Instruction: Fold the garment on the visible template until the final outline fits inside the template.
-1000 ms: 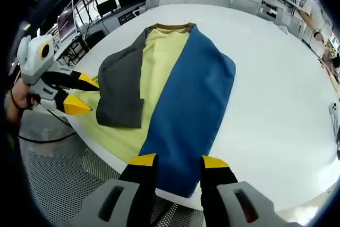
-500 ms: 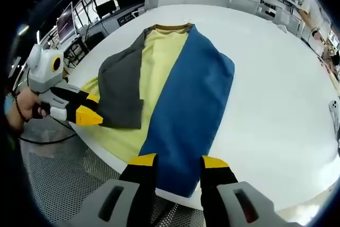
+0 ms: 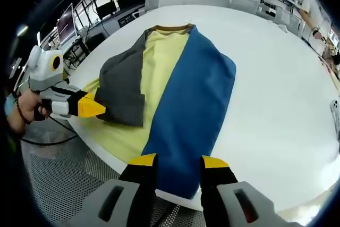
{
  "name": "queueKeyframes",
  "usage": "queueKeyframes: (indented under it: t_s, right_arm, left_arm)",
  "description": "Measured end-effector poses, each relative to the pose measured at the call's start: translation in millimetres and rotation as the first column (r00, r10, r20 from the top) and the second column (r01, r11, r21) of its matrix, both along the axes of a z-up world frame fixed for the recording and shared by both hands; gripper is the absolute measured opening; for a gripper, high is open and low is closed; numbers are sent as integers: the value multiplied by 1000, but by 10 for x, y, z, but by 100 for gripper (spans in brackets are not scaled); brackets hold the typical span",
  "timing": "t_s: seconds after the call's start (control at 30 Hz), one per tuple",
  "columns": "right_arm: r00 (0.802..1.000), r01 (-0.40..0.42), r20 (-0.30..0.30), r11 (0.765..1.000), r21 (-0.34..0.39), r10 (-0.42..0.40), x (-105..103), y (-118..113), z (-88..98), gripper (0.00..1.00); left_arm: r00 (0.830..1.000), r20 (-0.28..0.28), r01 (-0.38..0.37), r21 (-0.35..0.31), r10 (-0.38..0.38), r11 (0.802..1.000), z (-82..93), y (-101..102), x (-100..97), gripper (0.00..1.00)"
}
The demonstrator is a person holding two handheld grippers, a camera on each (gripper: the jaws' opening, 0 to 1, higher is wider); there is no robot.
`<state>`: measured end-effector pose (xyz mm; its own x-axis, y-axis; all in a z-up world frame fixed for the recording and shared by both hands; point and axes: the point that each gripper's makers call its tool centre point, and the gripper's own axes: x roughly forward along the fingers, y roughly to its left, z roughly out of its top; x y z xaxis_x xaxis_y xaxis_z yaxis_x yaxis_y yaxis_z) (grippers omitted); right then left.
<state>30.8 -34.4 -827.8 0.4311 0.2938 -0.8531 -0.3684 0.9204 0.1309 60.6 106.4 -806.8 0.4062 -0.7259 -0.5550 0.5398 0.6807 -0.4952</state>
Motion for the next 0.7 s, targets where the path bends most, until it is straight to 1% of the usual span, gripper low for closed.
queueKeyframes:
  t_s: [0.03,0.07,0.17,0.23,0.27,0.37,0.4,0.43,0.47,0.5,0.53,0.6,0.63,0.67,0.7]
  right_arm:
    - [1000,3,0,1000,-1,-3,4,-4,0,26]
    - [1000,12,2,1000,-1,-12,11,-9,3,26]
    - [1000,8,4,1000,1,-8,17,-7,10,26]
    - [1000,8,3,1000,0,-8,16,-10,6,26]
    - [1000,9,3,1000,-1,-9,15,-11,4,26]
    - [1000,10,2,1000,2,-10,12,-6,-2,26]
    - [1000,10,1,1000,3,-10,10,-4,-3,26]
    - [1000,9,2,1000,4,-9,9,0,-3,26]
    - [1000,8,1,1000,4,-8,6,3,-4,25]
    - [1000,3,-2,1000,7,-3,-1,11,-7,25]
    - [1000,0,-3,1000,8,0,-5,18,-10,25]
    - [1000,-5,-4,1000,10,5,-9,26,-19,25]
    - [1000,-5,-6,1000,9,5,-13,28,-19,25]
    - [1000,-4,-6,1000,9,4,-15,29,-18,25]
    - [1000,-3,-6,1000,10,3,-14,29,-17,25]
  left_arm:
    - [999,15,-28,-20,29,999,57,16,48,1]
    - [999,20,-36,-28,37,999,100,32,58,1]
    - [996,62,-64,-38,66,997,212,86,133,0]
    - [994,77,-75,-42,78,996,273,115,159,0]
    - [991,99,-90,-49,95,995,328,143,203,0]
    - [985,129,-108,-56,115,993,436,196,261,0]
    - [983,141,-109,-52,116,993,471,218,277,0]
    - [983,161,-85,-19,87,996,475,242,278,1]
    - [979,190,-76,17,72,997,480,277,299,1]
    - [971,220,-107,32,98,994,515,335,360,1]
    - [974,200,-108,13,103,994,548,343,351,1]
    - [972,187,-142,-29,145,989,625,389,397,0]
    - [976,164,-141,-38,145,989,655,436,409,0]
    - [969,173,-170,-44,175,984,696,501,460,0]
    - [957,210,-193,-52,200,980,766,568,528,0]
